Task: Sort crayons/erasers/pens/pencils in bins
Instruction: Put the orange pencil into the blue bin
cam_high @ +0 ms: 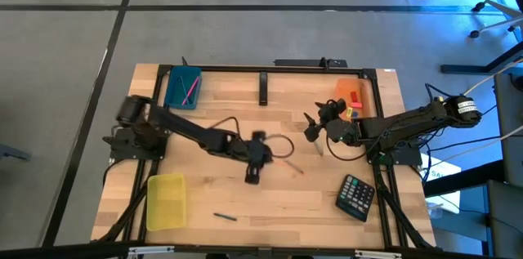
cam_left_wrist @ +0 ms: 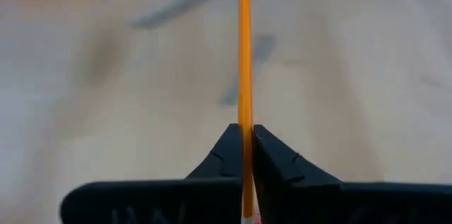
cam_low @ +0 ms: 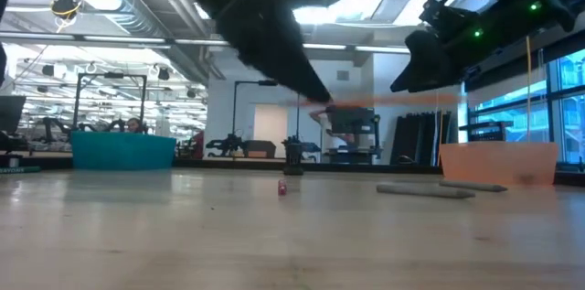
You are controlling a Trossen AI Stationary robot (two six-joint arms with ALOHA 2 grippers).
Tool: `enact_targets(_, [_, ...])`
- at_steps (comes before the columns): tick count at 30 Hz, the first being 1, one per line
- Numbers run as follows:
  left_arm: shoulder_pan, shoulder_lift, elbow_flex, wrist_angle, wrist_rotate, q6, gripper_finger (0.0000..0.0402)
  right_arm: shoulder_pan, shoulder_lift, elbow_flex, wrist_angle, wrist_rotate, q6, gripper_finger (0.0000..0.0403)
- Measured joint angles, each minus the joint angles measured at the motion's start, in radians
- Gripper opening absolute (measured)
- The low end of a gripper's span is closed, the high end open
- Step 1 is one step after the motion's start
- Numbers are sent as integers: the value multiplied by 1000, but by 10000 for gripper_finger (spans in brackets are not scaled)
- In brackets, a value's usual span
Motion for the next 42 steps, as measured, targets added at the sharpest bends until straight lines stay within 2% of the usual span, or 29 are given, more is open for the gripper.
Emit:
enact_targets(4, [5,-136,-4,-174,-239,-59,7,0,0,0,4,12,-1,281])
enact_targets(7, [16,-244,-63,-251,-378,-128,12,-13,0,0,5,42,-7,281])
enact_targets(10, [43,-368,-182,-264,-463,-207,12,-41,0,0,4,45,-7,281])
enact_targets(15, [120,-583,-394,-290,-549,-362,7,-91,0,0,12,45,-19,281])
enact_targets(18, [177,-696,-477,-370,-619,-493,7,-124,0,0,41,41,-52,281])
enact_targets(21, [227,-782,-528,-463,-692,-650,7,-157,0,0,72,-5,-88,281])
enact_targets(26, [314,-851,-551,-579,-716,-825,6,-198,0,0,85,-60,-113,281])
enact_targets(34, [455,-831,-552,-823,-681,-1019,9,-204,0,0,83,-104,-137,281])
enact_targets(38, [521,-829,-552,-822,-694,-1077,13,-204,0,0,86,-115,-139,281])
enact_targets(42, [592,-829,-552,-762,-710,-1022,39,-204,0,0,90,-121,-162,281])
